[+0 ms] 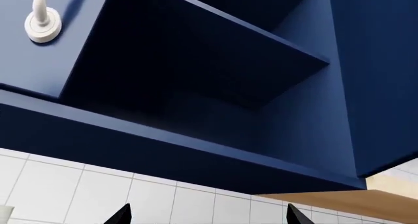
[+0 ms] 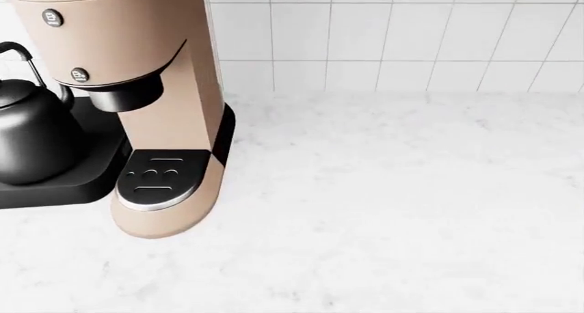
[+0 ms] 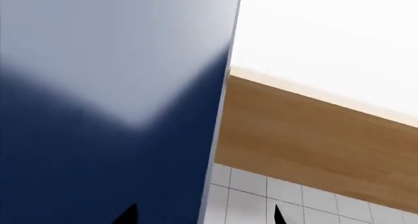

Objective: Pick the kettle from the counter and place it on the tray. Then pick the mug from the cabinet and place it on the tray. Then close the cabinet doors.

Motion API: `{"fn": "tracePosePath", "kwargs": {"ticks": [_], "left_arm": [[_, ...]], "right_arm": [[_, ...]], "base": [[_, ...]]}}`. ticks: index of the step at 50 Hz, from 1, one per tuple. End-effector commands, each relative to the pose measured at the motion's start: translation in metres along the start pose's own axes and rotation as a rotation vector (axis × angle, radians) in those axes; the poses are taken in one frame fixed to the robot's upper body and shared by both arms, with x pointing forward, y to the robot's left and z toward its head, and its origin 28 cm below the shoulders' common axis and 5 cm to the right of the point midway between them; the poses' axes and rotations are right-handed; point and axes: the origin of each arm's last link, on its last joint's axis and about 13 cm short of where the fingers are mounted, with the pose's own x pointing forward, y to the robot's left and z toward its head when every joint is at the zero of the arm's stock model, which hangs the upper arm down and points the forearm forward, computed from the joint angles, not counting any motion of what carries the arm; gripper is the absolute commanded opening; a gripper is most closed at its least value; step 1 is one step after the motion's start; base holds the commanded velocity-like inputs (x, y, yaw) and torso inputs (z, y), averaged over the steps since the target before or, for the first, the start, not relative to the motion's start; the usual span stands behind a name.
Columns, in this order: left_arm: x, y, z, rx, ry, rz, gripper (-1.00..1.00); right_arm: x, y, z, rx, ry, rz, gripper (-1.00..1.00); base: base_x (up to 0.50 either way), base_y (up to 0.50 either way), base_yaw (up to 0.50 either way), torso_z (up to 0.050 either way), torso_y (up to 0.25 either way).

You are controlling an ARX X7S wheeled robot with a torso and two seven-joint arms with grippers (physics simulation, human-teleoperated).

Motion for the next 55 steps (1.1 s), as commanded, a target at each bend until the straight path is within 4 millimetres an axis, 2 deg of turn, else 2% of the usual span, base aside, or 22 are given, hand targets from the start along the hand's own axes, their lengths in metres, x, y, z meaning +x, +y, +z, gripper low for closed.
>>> {"fn": "tracePosePath", "kwargs": {"ticks": [1,10,23,35,55], "left_arm": [[-0.002,0.001,-0.001,-0.002,0.003,0.0,1.0],[-0.004,0.002,-0.002,-0.004,0.005,0.005,1.0],[-0.006,0.005,-0.004,-0.008,0.009,0.016,1.0],[-0.007,0.007,-0.005,-0.013,0.011,0.021,1.0],[-0.01,0.012,-0.006,-0.019,0.01,0.04,1.0]], "right_arm": [[0.028,0.001,0.009,0.089,-0.069,0.007,1.0],[0.043,0.014,0.016,0.293,-0.083,0.091,1.0],[0.062,0.036,0.005,0.53,0.002,0.203,1.0],[0.08,0.052,-0.012,0.552,0.056,0.238,1.0],[0.1,0.087,-0.056,0.468,0.176,0.275,1.0]], "base": [[0.0,0.0,0.0,0.0,0.0],[0.0,0.0,0.0,0.0,0.0],[0.0,0.0,0.0,0.001,0.0],[0.0,0.0,0.0,0.002,0.0],[0.0,0.0,0.0,0.002,0.0]]}}
